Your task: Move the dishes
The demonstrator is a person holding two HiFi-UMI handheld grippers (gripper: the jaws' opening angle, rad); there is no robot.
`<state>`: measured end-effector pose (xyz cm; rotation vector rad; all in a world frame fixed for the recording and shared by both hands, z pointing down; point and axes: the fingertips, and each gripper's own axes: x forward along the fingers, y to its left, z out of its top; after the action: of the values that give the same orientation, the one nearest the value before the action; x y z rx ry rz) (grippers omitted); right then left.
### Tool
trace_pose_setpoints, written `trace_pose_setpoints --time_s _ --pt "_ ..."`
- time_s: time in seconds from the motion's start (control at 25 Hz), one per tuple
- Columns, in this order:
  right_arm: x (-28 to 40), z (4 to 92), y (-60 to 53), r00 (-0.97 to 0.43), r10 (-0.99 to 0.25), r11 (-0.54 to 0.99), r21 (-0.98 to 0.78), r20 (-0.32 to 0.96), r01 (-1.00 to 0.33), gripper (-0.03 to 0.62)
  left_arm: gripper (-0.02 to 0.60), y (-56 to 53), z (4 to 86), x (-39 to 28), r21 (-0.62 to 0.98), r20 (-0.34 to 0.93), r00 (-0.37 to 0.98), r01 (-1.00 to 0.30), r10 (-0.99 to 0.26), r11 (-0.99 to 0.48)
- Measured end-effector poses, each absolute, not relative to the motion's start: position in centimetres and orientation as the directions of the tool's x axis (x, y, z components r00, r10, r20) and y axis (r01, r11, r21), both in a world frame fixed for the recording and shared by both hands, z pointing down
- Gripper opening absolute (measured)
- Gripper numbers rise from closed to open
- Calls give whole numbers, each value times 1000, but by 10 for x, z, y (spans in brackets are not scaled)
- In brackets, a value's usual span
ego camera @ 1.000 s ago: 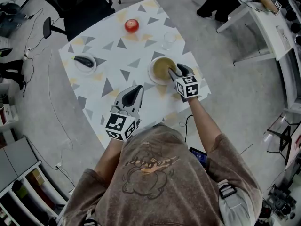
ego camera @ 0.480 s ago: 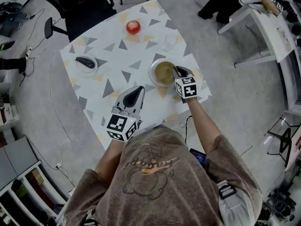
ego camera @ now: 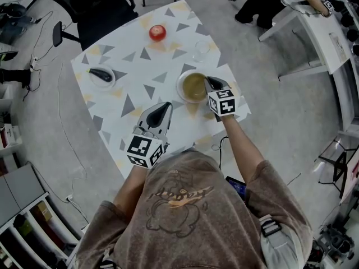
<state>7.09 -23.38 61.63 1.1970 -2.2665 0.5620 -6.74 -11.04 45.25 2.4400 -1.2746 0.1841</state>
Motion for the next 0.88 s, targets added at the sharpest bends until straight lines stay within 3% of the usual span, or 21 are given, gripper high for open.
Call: trace_pose_setpoints --time_s 0.88 --pt "167 578 -230 -381 -737 363 -148 559 -920 21 20 -105 450 -32 271 277 637 -770 -719 -577"
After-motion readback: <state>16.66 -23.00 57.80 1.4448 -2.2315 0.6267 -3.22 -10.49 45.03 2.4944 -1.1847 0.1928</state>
